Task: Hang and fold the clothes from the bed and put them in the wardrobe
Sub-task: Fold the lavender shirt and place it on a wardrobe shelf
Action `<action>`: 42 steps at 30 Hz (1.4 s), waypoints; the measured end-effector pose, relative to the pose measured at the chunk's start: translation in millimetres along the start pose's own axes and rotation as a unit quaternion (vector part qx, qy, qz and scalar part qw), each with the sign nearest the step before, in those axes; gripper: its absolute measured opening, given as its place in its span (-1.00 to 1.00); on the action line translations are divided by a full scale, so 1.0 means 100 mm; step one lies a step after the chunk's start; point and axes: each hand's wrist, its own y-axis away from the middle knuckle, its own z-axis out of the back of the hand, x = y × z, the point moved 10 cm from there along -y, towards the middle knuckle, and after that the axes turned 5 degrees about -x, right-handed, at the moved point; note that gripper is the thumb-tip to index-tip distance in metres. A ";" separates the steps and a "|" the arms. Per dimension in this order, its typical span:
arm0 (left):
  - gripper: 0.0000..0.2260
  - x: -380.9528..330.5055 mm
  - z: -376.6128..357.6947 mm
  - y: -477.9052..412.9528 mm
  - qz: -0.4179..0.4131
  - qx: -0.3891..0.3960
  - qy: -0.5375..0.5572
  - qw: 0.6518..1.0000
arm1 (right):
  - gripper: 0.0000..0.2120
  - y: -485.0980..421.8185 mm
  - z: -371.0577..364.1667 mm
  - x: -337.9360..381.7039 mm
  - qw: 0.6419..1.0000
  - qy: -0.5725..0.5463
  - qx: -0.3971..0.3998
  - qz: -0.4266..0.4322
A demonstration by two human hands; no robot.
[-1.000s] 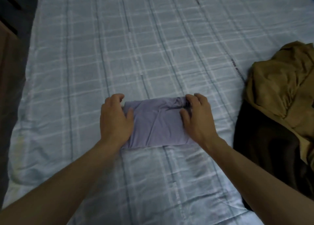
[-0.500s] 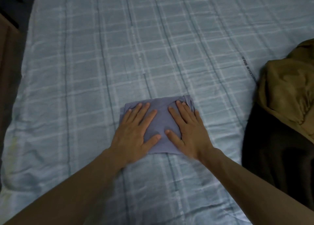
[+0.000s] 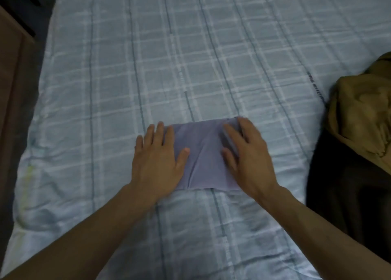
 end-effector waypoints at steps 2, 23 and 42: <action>-0.33 -0.26 0.02 0.09 -0.102 -0.048 0.030 0.993 | -0.48 0.16 -0.37 0.13 0.989 0.063 0.076 0.113; -0.33 -0.51 -0.23 0.34 -0.264 -0.117 0.052 0.956 | -0.06 0.45 -0.48 0.04 0.970 0.121 0.127 0.170; -0.47 -0.64 1.14 0.67 -0.191 -0.107 -0.079 0.973 | -0.41 0.29 0.39 1.12 0.970 0.106 0.079 0.205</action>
